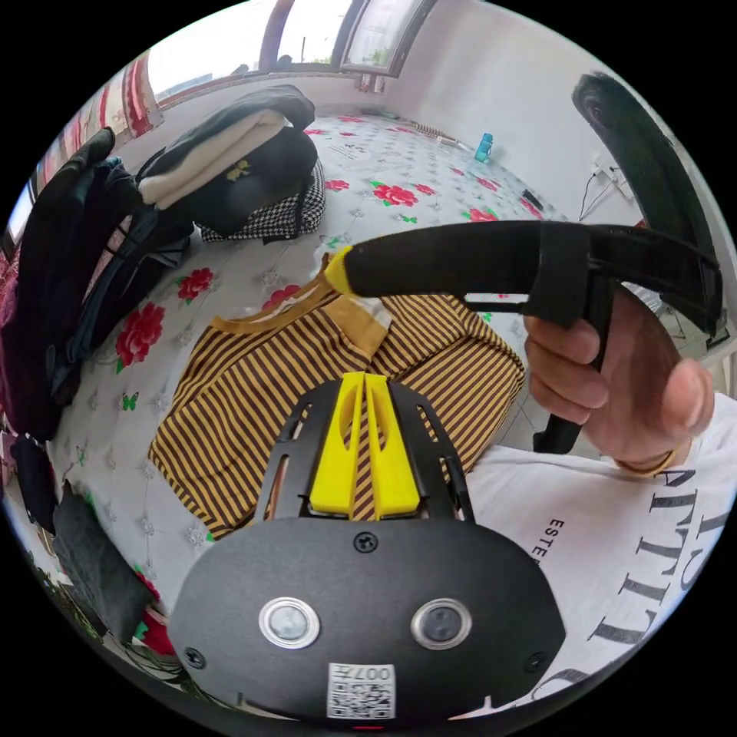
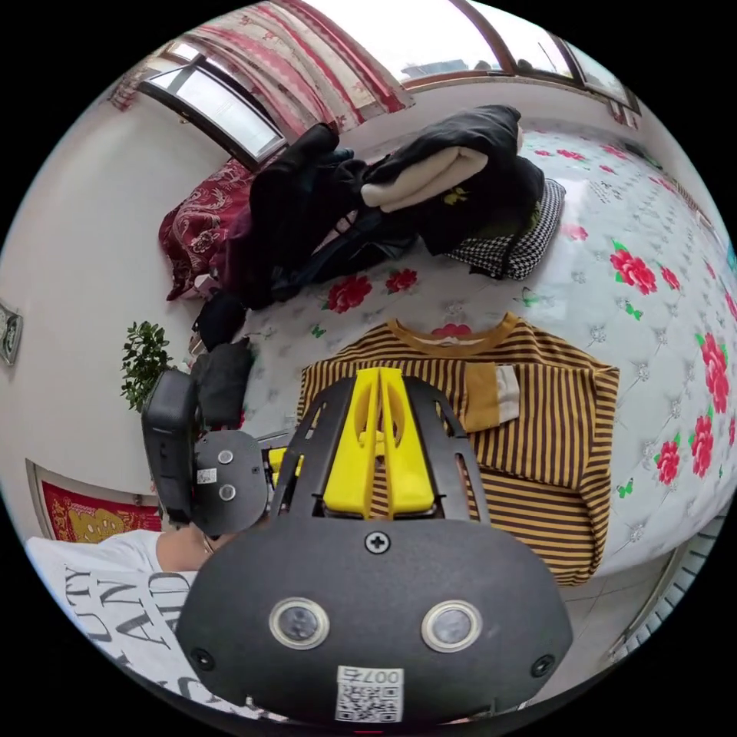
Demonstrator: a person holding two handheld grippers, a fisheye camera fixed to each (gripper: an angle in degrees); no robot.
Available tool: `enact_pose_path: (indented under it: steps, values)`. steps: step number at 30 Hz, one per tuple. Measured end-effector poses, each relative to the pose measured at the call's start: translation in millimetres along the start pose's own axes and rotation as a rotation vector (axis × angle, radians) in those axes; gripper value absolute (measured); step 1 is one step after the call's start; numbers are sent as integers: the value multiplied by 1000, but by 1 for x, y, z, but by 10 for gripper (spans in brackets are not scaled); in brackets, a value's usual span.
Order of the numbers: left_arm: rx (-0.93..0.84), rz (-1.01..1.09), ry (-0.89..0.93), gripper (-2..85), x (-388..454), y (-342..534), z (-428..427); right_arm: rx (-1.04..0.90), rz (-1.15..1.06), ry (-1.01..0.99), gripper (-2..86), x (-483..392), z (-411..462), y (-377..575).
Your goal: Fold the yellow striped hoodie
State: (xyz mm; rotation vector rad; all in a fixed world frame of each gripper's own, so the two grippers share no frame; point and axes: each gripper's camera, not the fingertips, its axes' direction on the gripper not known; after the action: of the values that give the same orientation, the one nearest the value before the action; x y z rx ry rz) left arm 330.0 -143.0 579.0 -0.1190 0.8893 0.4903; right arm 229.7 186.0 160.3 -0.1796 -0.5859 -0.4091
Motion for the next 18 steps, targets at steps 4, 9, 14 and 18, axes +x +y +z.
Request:
enact_pose_path:
  steps: [4,9,14,18]
  values:
    - [-2,15,-6,-9,3,-2,0,-23,-81,12,-2,-29,9,5]
    - [-22,35,12,4,6,-7,5,-6,-137,8,-2,-41,4,14]
    - [-25,58,33,16,6,-13,9,-7,-102,-37,-2,-26,-3,15]
    - [-31,64,52,9,2,-17,13,0,-86,-83,-2,-14,-9,16]
